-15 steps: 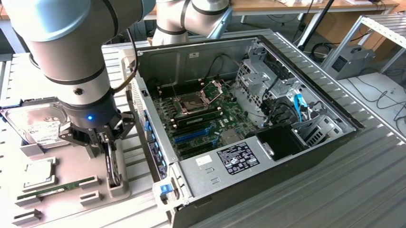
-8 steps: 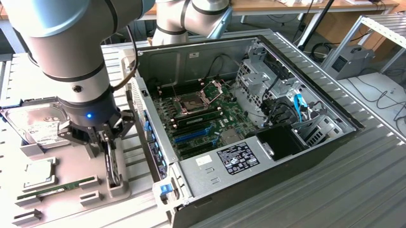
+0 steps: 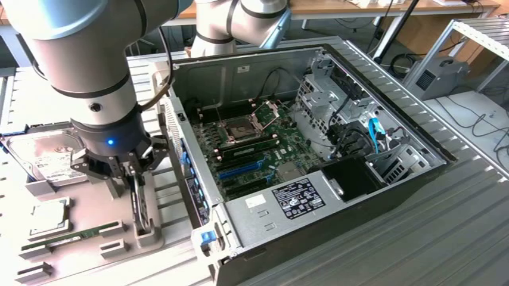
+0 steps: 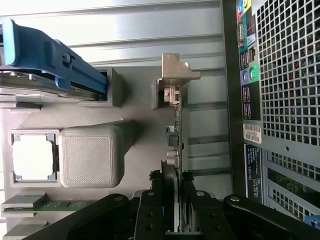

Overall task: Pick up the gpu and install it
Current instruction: 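Pick up the gpu and move the gpu toward the slot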

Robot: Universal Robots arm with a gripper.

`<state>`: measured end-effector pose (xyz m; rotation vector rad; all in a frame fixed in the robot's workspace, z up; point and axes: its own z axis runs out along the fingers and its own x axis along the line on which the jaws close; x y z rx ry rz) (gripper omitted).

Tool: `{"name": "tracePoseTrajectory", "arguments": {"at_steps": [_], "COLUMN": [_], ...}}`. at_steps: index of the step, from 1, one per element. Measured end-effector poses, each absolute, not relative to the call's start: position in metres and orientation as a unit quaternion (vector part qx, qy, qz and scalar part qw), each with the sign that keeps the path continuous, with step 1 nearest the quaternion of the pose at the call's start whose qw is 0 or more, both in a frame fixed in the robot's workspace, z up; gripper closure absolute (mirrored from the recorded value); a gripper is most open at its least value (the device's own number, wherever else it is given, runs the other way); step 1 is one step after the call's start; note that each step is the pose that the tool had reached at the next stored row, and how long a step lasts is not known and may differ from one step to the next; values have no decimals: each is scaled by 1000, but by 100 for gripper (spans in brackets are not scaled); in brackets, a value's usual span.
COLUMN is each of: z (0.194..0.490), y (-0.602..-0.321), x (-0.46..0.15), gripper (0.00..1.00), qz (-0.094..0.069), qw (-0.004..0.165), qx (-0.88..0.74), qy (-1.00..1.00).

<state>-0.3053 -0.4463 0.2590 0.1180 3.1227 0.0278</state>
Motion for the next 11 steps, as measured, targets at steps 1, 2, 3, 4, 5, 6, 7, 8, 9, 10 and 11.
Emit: {"name": "tracePoseTrajectory", "arguments": {"at_steps": [1, 2, 3, 4, 5, 6, 7, 8, 9, 10, 11], "z": [260, 260, 261, 261, 261, 262, 262, 263, 263, 264, 264], "y": [-446, -446, -446, -446, -446, -446, -446, -446, -446, -446, -446], "x": [-305, -305, -305, -305, -305, -305, -305, -305, -305, -305, -305], "gripper": [74, 74, 74, 74, 74, 74, 74, 74, 74, 74, 74], "qz": [9, 9, 9, 9, 9, 9, 9, 9, 9, 9, 9], "qw": [8, 8, 8, 8, 8, 8, 8, 8, 8, 8, 8], "qx": [38, 38, 38, 38, 38, 38, 38, 38, 38, 38, 38], "qy": [999, 999, 999, 999, 999, 999, 999, 999, 999, 999, 999]}}
